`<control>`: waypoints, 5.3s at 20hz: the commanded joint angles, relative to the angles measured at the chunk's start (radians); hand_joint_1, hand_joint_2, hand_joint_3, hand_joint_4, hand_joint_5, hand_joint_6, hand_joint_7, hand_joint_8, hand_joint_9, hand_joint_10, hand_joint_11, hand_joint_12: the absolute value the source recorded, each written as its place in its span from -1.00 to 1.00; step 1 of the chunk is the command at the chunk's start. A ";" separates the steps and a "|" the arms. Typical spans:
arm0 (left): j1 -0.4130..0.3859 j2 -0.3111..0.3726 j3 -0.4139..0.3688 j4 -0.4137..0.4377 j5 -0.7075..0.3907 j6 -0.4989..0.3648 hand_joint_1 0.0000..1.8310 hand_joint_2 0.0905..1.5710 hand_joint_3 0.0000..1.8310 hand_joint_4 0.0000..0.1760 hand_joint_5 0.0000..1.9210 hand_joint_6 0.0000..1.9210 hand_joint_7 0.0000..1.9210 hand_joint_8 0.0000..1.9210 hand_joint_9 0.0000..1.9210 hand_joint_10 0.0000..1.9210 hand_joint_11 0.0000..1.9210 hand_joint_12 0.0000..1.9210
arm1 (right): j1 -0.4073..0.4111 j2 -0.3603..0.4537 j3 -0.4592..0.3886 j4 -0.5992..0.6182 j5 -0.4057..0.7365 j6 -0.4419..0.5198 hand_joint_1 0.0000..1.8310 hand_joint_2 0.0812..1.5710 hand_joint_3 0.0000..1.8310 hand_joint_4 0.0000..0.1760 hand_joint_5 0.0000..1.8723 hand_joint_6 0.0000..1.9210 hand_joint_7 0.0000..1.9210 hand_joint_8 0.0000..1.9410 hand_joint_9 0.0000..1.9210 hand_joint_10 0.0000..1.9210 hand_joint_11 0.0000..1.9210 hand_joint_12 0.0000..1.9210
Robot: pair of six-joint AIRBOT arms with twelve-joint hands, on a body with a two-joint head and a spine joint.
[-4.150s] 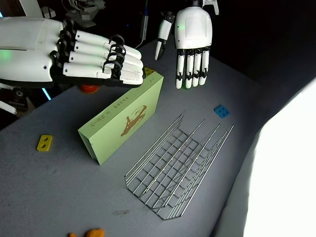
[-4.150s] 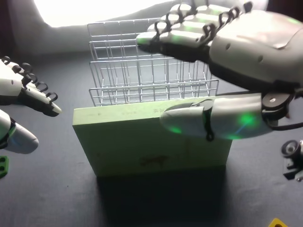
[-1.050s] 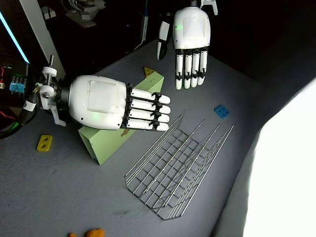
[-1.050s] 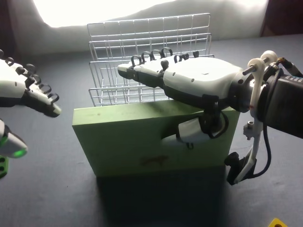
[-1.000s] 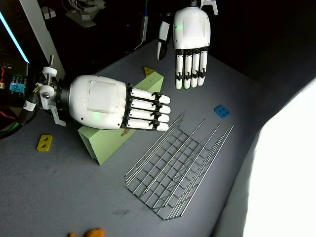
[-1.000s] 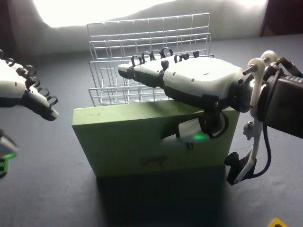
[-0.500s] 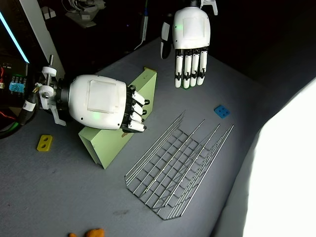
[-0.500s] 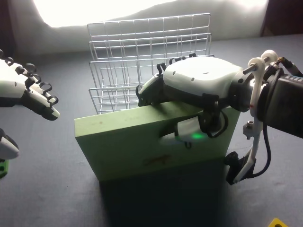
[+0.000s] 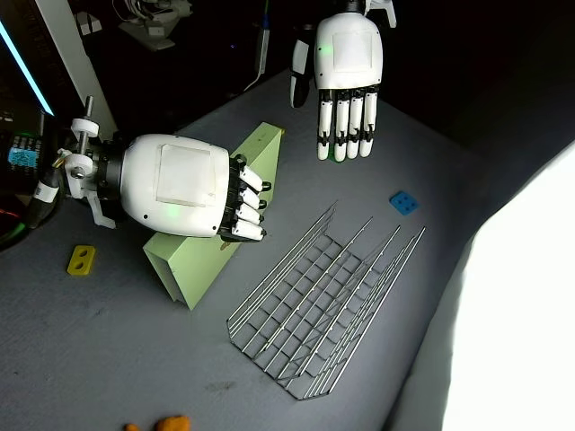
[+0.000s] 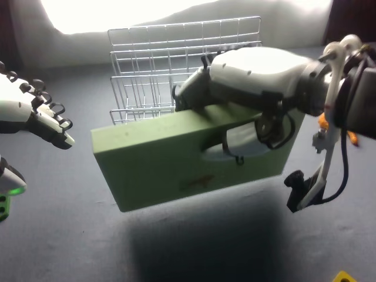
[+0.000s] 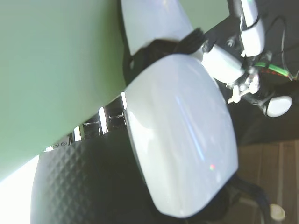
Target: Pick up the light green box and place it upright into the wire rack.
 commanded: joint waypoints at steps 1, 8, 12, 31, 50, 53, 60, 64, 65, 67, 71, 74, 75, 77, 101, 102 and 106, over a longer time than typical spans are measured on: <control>-0.009 0.004 0.000 0.009 0.063 0.003 -0.36 0.50 -1.00 -0.76 -0.71 -1.00 -0.70 -0.98 -0.72 -0.97 -1.00 -0.29 | 0.020 0.007 -0.011 -0.008 0.080 0.003 0.49 0.44 -1.00 -1.00 -0.04 -0.04 -0.04 0.24 -0.18 0.51 -0.38 0.75; -0.009 0.004 -0.003 0.009 0.064 0.014 -0.53 0.60 -0.99 -0.60 -0.86 -1.00 -0.81 -1.00 -0.84 -0.99 -1.00 -0.61 | 0.119 0.059 -0.056 -0.009 0.138 -0.071 0.49 0.47 -1.00 -1.00 -0.02 -0.08 -0.11 0.34 -0.25 0.61 -0.43 0.82; -0.009 0.004 -0.002 0.009 0.064 0.015 -0.45 0.57 -1.00 -0.81 -0.84 -0.99 -0.78 -1.00 -0.80 -0.99 -1.00 -0.42 | 0.135 0.063 -0.058 -0.029 0.211 -0.111 0.49 0.47 -1.00 -1.00 -0.05 -0.04 -0.11 0.34 -0.24 0.60 -0.42 0.83; -0.002 0.001 0.006 0.009 0.064 0.014 -0.63 0.58 -1.00 -1.00 -0.76 -0.99 -0.76 -1.00 -0.79 -1.00 -1.00 -0.49 | 0.126 -0.038 0.129 -0.004 0.284 -0.004 0.49 0.46 -1.00 -1.00 -0.09 0.11 -0.06 0.24 -0.20 0.52 -0.34 0.81; 0.005 -0.002 0.003 0.009 0.064 0.014 -0.79 0.56 -1.00 -1.00 -0.83 -1.00 -0.84 -0.99 -0.86 -1.00 -1.00 -0.56 | 0.106 -0.117 0.215 0.043 0.254 -0.021 0.49 0.47 -1.00 -1.00 -0.01 -0.08 -0.13 0.37 -0.24 0.58 -0.37 0.79; 0.005 -0.002 0.003 0.009 0.064 0.014 -0.84 0.54 -1.00 -1.00 -0.81 -0.99 -0.80 -0.99 -0.83 -0.99 -1.00 -0.51 | 0.104 -0.128 0.226 0.044 0.235 -0.006 0.48 0.50 -1.00 -1.00 -0.08 -0.01 -0.19 0.44 -0.26 0.64 -0.37 0.84; 0.005 -0.002 0.004 0.009 0.064 0.014 -0.81 0.52 -1.00 -1.00 -0.83 -1.00 -0.85 -1.00 -0.86 -1.00 -1.00 -0.53 | 0.076 -0.182 0.301 0.045 0.202 0.049 0.48 0.50 -1.00 -1.00 -0.09 -0.01 -0.20 0.46 -0.24 0.62 -0.34 0.81; 0.005 -0.002 0.004 0.009 0.064 0.014 -0.96 0.52 -1.00 -1.00 -0.88 -1.00 -0.89 -1.00 -0.91 -1.00 -1.00 -0.73 | 0.059 -0.208 0.327 0.044 0.202 0.057 0.49 0.46 -1.00 -1.00 -0.07 0.03 -0.10 0.29 -0.18 0.54 -0.34 0.81; 0.005 -0.002 0.004 0.009 0.064 0.014 -0.98 0.49 -1.00 -1.00 -0.85 -0.99 -0.85 -0.99 -0.89 -0.99 -1.00 -0.65 | 0.055 -0.215 0.336 0.044 0.204 0.057 0.49 0.46 -1.00 -1.00 -0.07 0.03 -0.13 0.34 -0.18 0.52 -0.31 0.77; 0.005 -0.002 0.004 0.009 0.064 0.014 -1.00 0.47 -1.00 -1.00 -0.84 -0.99 -0.84 -0.99 -0.87 -0.98 -1.00 -0.64 | 0.046 -0.232 0.364 0.044 0.204 0.080 0.49 0.46 -1.00 -1.00 -0.05 0.02 -0.15 0.35 -0.18 0.52 -0.33 0.75; 0.005 -0.002 0.003 0.009 0.064 0.014 -1.00 0.44 -1.00 -1.00 -0.83 -0.99 -0.82 -0.99 -0.84 -0.98 -1.00 -0.51 | 0.026 -0.260 0.411 0.043 0.203 0.110 0.48 0.48 -1.00 -1.00 -0.02 -0.07 -0.17 0.43 -0.25 0.60 -0.38 0.83; 0.005 -0.002 0.004 0.009 0.064 0.014 -1.00 0.44 -1.00 -1.00 -0.83 -1.00 -0.82 -1.00 -0.84 -0.99 -1.00 -0.58 | 0.006 -0.273 0.425 0.043 0.201 0.120 0.48 0.49 -1.00 -1.00 -0.07 0.01 -0.16 0.42 -0.25 0.59 -0.41 0.83; 0.005 -0.002 0.004 0.009 0.064 0.014 -1.00 0.44 -1.00 -1.00 -0.83 -1.00 -0.81 -0.99 -0.82 -0.99 -1.00 -0.53 | 0.005 -0.277 0.428 0.043 0.201 0.120 0.48 0.50 -1.00 -1.00 -0.10 0.05 -0.16 0.44 -0.25 0.60 -0.42 0.84; 0.005 -0.002 0.004 0.009 0.064 0.014 -1.00 0.45 -1.00 -1.00 -0.83 -1.00 -0.82 -1.00 -0.83 -0.99 -1.00 -0.52 | 0.003 -0.284 0.435 0.043 0.205 0.120 0.48 0.50 -1.00 -1.00 -0.10 0.04 -0.17 0.45 -0.27 0.62 -0.42 0.87; 0.014 -0.006 0.008 0.009 0.064 0.014 -1.00 0.48 -1.00 -1.00 -0.83 -0.99 -0.84 -1.00 -0.85 -1.00 -1.00 -0.55 | -0.021 -0.302 0.463 0.042 0.201 0.109 0.48 0.49 -1.00 -1.00 -0.09 0.03 -0.12 0.34 -0.25 0.62 -0.46 0.88; 0.014 -0.006 0.008 0.009 0.064 0.014 -1.00 0.49 -1.00 -1.00 -0.84 -1.00 -0.84 -1.00 -0.85 -1.00 -1.00 -0.57 | -0.021 -0.302 0.463 0.042 0.200 0.109 0.48 0.48 -1.00 -1.00 -0.09 0.03 -0.11 0.32 -0.24 0.61 -0.45 0.88; 0.014 -0.006 0.007 0.009 0.064 0.014 -1.00 0.49 -1.00 -1.00 -0.84 -1.00 -0.84 -1.00 -0.84 -1.00 -1.00 -0.58 | -0.023 -0.302 0.463 0.042 0.200 0.109 0.48 0.48 -1.00 -1.00 -0.07 -0.01 -0.12 0.31 -0.24 0.63 -0.46 0.89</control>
